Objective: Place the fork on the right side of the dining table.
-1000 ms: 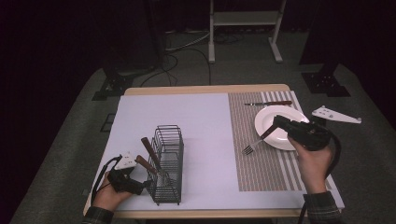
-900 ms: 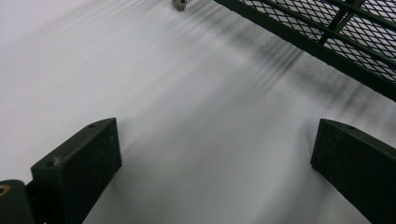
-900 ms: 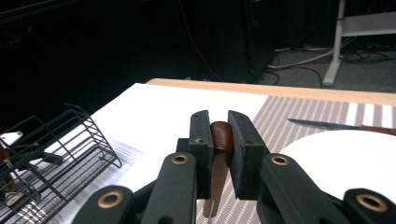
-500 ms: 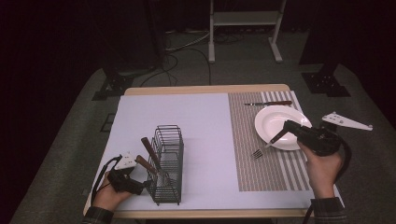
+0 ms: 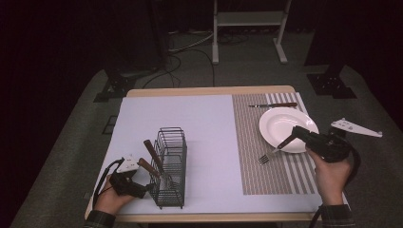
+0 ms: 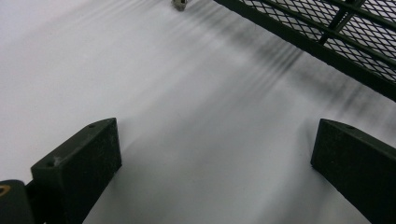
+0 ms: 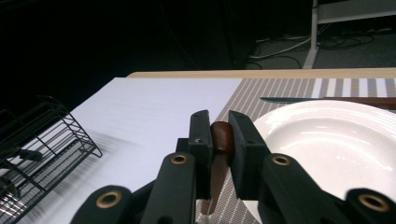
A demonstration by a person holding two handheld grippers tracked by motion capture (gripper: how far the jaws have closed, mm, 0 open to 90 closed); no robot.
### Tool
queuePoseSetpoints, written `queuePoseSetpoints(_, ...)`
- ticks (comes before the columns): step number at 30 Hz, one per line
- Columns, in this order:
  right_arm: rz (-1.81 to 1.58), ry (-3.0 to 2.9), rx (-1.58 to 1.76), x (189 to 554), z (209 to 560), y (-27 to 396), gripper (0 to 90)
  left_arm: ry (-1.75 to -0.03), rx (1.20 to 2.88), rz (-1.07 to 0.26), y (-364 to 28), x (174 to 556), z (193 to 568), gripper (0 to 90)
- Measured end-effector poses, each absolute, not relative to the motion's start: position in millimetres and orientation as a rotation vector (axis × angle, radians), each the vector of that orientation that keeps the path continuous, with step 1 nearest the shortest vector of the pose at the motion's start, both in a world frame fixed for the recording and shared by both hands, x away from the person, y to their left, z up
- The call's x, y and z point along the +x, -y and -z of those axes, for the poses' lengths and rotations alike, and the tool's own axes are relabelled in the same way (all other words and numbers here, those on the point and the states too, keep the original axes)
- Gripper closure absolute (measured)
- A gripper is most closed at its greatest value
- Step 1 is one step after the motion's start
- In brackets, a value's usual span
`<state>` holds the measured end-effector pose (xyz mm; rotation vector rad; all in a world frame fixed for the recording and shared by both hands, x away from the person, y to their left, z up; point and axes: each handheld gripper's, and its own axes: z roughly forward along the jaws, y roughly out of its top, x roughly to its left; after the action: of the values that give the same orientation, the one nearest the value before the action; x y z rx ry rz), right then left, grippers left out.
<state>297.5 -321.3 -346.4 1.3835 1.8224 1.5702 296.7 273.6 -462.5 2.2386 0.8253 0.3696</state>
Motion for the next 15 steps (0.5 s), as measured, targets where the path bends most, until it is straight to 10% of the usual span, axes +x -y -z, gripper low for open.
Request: queuePoseSetpoints(15, -1.473, -1.792, 1.43, 291.1, 355.9, 337.2, 75.1, -0.826, 2.239, -0.37, -273.6, 296.7, 462.5, 0.0)
